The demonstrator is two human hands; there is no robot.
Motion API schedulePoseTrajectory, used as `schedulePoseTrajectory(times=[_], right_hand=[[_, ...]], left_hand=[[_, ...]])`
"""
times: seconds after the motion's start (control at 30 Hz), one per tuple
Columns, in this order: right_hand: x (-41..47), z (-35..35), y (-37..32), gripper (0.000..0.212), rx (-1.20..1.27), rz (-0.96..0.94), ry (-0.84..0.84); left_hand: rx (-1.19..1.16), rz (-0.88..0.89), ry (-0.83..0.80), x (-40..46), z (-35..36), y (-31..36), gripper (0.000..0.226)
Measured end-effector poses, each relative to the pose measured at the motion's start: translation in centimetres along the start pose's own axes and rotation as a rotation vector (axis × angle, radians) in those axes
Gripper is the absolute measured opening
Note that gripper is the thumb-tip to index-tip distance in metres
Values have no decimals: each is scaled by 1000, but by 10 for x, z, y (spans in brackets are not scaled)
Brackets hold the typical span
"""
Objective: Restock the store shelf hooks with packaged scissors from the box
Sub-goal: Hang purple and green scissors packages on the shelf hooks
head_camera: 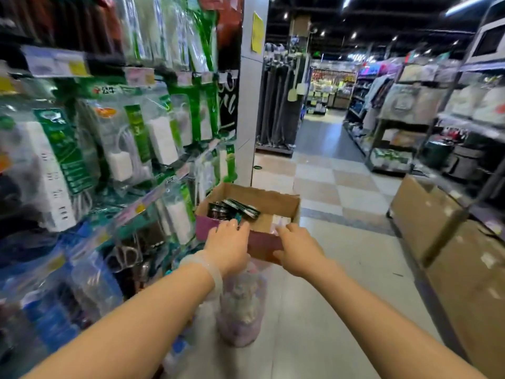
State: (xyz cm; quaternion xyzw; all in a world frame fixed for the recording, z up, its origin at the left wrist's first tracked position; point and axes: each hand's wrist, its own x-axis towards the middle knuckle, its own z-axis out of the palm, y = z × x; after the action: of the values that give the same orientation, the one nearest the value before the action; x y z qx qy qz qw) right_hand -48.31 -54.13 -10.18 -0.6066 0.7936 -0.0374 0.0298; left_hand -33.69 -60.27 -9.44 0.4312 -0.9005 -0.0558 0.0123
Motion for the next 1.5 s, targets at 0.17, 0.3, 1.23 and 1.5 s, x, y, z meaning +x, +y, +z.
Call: schedulePoseTrajectory(times=[0.17, 0.3, 1.23, 1.5], right_hand=[[71, 33, 24, 49, 49, 64, -121], [139, 55, 46, 48, 74, 92, -168], [400, 206, 138, 99, 297, 770, -472], [398, 214, 140, 108, 380, 814, -364]], left_hand=[[-15, 36, -126, 72, 28, -11, 65], [-98, 34, -164, 136, 47, -26, 63], [-695, -225, -681, 434, 200, -42, 55], [-781, -299, -661, 458, 215, -41, 42]])
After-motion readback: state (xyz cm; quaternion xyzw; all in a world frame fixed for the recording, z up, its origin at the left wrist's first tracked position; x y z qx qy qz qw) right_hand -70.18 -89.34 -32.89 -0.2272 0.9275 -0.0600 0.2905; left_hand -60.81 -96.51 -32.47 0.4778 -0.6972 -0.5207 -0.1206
